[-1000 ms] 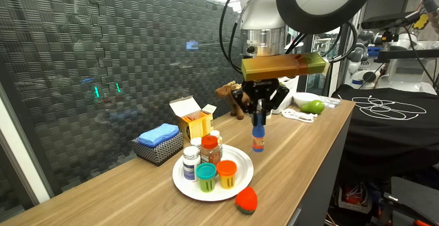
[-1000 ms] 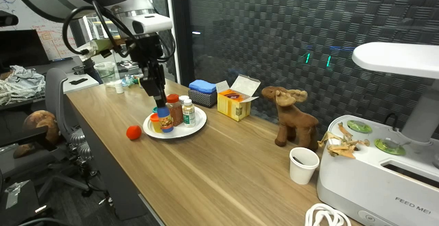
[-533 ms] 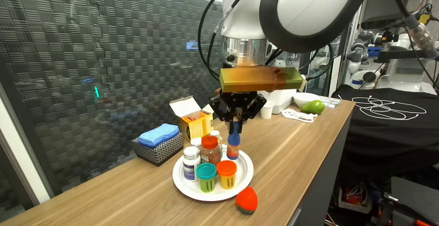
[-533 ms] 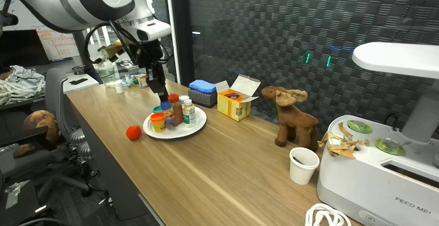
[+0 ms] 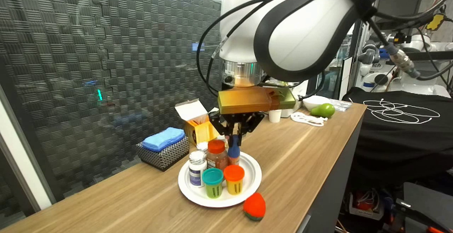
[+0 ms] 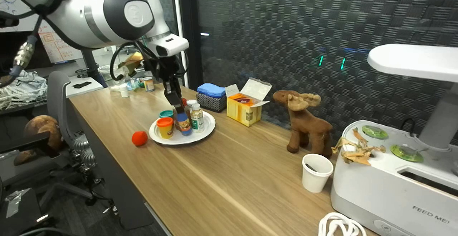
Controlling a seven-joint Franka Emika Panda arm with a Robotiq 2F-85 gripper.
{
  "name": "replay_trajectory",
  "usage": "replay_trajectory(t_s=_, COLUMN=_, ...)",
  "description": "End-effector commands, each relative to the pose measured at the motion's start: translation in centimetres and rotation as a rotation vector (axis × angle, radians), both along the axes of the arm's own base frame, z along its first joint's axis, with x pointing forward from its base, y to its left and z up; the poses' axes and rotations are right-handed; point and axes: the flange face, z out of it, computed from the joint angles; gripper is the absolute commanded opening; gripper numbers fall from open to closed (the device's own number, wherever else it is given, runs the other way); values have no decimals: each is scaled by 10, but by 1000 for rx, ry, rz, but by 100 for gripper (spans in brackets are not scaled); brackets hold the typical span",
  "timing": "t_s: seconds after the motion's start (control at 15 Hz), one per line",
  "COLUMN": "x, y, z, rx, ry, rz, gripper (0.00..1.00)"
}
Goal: Put the bottles and the red object on the plate
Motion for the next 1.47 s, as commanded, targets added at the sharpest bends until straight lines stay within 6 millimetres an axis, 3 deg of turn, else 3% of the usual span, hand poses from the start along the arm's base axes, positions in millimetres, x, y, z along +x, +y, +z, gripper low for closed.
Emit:
replay_trajectory(t_s=0.0, x=11, y=1, z=-5, rx=-3, ry=-11, rz=-7, gripper=12)
replay_trajectory(t_s=0.33, x=14, y=-4, z=-14, rx=-10, ry=3, rz=-26, gripper=11)
replay_trajectory(t_s=0.4, x=14, y=-3, z=-13, rx=-8, ry=1, rz=-29, gripper=38)
replay_trajectory(t_s=0.93, x=11, y=-6, z=3, rx=-6, ry=-25, rz=-60, gripper=98)
replay_trajectory(t_s=1.4, x=-10, y=-4, z=41, rx=-11, ry=-99, rz=-56, gripper=100)
